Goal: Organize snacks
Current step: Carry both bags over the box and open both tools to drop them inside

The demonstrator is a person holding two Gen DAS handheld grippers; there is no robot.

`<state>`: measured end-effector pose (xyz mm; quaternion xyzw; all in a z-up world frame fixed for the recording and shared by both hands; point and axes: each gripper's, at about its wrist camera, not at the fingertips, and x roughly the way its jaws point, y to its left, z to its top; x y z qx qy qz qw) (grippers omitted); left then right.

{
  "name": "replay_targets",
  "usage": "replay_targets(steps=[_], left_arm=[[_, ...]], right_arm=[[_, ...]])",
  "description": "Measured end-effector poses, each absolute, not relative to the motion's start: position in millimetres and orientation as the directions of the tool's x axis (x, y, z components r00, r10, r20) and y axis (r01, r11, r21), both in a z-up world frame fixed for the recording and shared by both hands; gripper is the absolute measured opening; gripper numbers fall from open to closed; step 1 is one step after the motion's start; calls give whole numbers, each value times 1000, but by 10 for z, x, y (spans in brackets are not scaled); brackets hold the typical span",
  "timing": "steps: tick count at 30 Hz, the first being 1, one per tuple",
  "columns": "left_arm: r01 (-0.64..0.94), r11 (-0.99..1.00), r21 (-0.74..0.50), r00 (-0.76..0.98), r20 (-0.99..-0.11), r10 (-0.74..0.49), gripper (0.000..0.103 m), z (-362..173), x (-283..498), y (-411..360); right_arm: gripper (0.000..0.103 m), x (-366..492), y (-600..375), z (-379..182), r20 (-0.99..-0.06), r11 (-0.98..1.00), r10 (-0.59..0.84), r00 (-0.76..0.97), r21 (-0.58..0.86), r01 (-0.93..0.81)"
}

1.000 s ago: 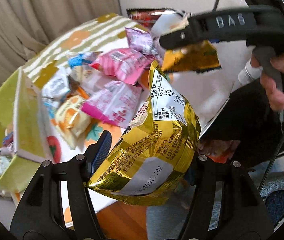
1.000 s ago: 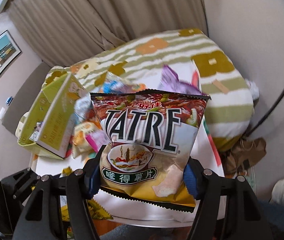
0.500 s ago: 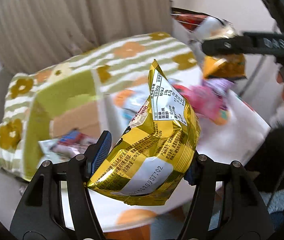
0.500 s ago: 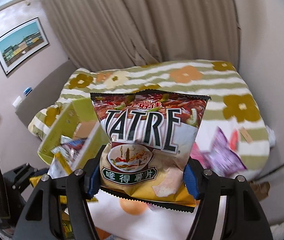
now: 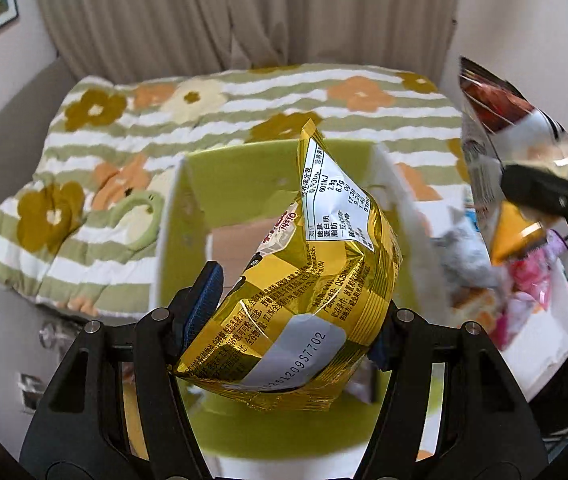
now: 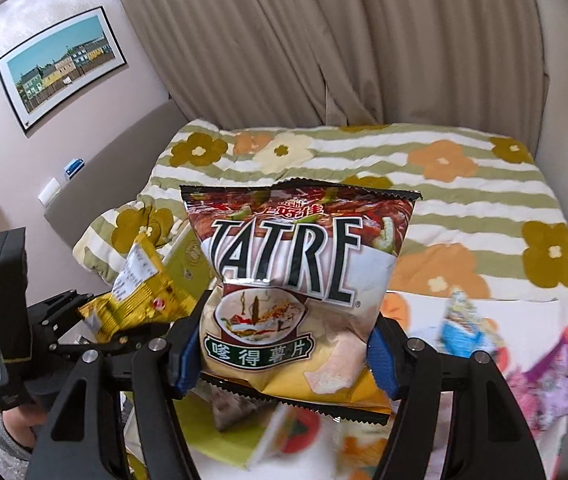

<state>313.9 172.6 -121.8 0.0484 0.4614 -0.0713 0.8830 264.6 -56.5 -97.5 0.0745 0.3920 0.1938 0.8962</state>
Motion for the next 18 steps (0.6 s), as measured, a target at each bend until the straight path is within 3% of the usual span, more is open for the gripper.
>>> replay_targets(steps=[14, 17, 18], left_arm=[[118, 993, -32, 453, -888, -82, 62, -1922, 3994, 2025], [91, 996, -4, 455, -889, -45, 90, -1996, 4077, 2051], [78, 997, 13, 461, -887, -24, 93, -2005, 4089, 2065]], right_arm=[[63, 3235, 20, -1493, -761, 922, 384, 522, 286, -260], [63, 3343, 74, -1533, -768, 920, 386, 510, 285, -267], [63, 3372, 87, -1548, -770, 920, 387, 506, 284, -271]])
